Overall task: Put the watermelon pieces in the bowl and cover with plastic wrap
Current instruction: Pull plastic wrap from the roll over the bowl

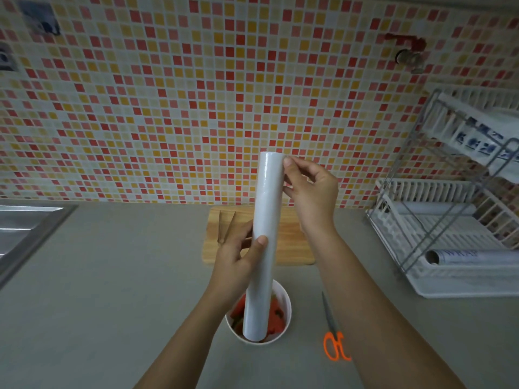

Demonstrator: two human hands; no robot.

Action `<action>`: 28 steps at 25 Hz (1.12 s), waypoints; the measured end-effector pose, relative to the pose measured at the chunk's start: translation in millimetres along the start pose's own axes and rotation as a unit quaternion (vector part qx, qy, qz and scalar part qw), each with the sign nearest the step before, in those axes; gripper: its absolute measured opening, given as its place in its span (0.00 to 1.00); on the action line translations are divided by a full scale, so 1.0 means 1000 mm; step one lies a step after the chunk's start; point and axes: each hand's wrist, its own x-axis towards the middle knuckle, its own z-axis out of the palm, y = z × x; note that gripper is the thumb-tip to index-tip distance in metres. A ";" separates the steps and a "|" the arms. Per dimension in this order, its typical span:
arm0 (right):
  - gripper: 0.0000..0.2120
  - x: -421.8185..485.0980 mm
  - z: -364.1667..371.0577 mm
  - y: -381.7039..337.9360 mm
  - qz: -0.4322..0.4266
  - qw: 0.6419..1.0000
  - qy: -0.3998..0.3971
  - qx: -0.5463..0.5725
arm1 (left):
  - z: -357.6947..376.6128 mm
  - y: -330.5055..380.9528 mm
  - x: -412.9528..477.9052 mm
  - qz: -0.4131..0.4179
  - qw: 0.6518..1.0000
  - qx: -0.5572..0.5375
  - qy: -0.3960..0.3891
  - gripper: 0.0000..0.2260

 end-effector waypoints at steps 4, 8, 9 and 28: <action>0.02 -0.004 0.008 -0.007 0.025 0.999 -0.018 0.030 | 0.010 0.006 -0.005 0.004 0.998 -0.012 0.060 0.12; 0.03 -0.005 0.011 -0.016 0.089 0.989 -0.053 0.102 | 0.022 0.006 -0.018 0.012 0.996 -0.042 0.079 0.12; 0.03 -0.004 0.010 -0.019 0.107 0.987 -0.059 0.106 | 0.023 0.005 -0.020 0.010 0.996 -0.050 0.075 0.12; 0.17 -0.007 -0.014 -0.003 0.046 0.997 -0.051 0.047 | 0.010 0.006 0.007 0.040 0.993 0.053 0.094 0.12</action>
